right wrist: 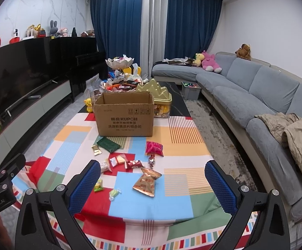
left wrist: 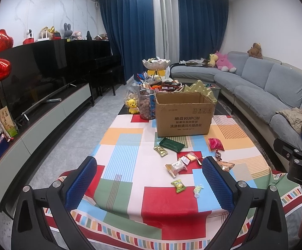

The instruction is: Organize snacks

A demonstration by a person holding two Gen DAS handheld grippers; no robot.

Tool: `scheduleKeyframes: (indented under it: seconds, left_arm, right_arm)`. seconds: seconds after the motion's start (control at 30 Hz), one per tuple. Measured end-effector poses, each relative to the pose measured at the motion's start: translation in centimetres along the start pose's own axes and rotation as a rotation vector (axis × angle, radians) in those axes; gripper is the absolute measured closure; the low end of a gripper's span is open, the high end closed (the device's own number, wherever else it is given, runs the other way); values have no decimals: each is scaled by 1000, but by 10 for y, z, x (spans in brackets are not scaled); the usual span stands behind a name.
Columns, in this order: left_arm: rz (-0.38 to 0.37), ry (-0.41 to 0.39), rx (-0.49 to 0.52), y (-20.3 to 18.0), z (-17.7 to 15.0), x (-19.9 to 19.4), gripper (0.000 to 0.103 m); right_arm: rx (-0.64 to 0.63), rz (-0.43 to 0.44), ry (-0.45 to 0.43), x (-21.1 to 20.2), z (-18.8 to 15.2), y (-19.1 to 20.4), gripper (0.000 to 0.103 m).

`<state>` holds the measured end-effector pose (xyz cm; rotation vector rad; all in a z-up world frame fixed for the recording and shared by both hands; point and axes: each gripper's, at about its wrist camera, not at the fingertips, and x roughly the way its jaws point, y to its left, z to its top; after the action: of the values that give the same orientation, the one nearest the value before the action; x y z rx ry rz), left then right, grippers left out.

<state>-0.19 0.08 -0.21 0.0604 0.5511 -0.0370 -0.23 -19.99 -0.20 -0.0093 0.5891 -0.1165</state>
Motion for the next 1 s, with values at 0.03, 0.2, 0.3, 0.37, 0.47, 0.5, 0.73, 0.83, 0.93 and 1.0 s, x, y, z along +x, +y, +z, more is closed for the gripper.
scheduleKeyframes:
  seconds: [0.03, 0.2, 0.3, 0.37, 0.47, 0.5, 0.73, 0.83, 0.93, 1.0]
  left_arm:
    - [0, 0, 0, 1, 0, 0, 0]
    - [0, 0, 0, 1, 0, 0, 0]
    - [0, -1, 0, 1, 0, 0, 0]
    - [1, 0, 0, 0, 0, 0, 0]
    - [0, -1, 1, 1, 0, 0, 0]
    - [1, -2, 1, 1, 0, 0, 0]
    - [3, 3, 1, 4, -1, 3, 0]
    - [2, 15, 3, 7, -1, 7, 0]
    - [4, 32, 7, 9, 1, 13, 0]
    - [7, 40, 8, 11, 2, 17, 0]
  right_arm:
    - [-1, 0, 0, 0, 0, 0, 1]
    - [1, 1, 0, 1, -1, -1, 1]
    - [0, 2, 0, 0, -1, -1, 2]
    - [1, 2, 1, 1, -2, 0, 2]
    - [1, 3, 0, 2, -1, 0, 2]
    - [1, 3, 1, 2, -1, 0, 2]
    - [3, -1, 6, 4, -2, 1, 1]
    - [5, -2, 19, 11, -2, 3, 1]
    - [4, -3, 36, 21, -1, 4, 1]
    - [2, -3, 48, 26, 0, 3, 1]
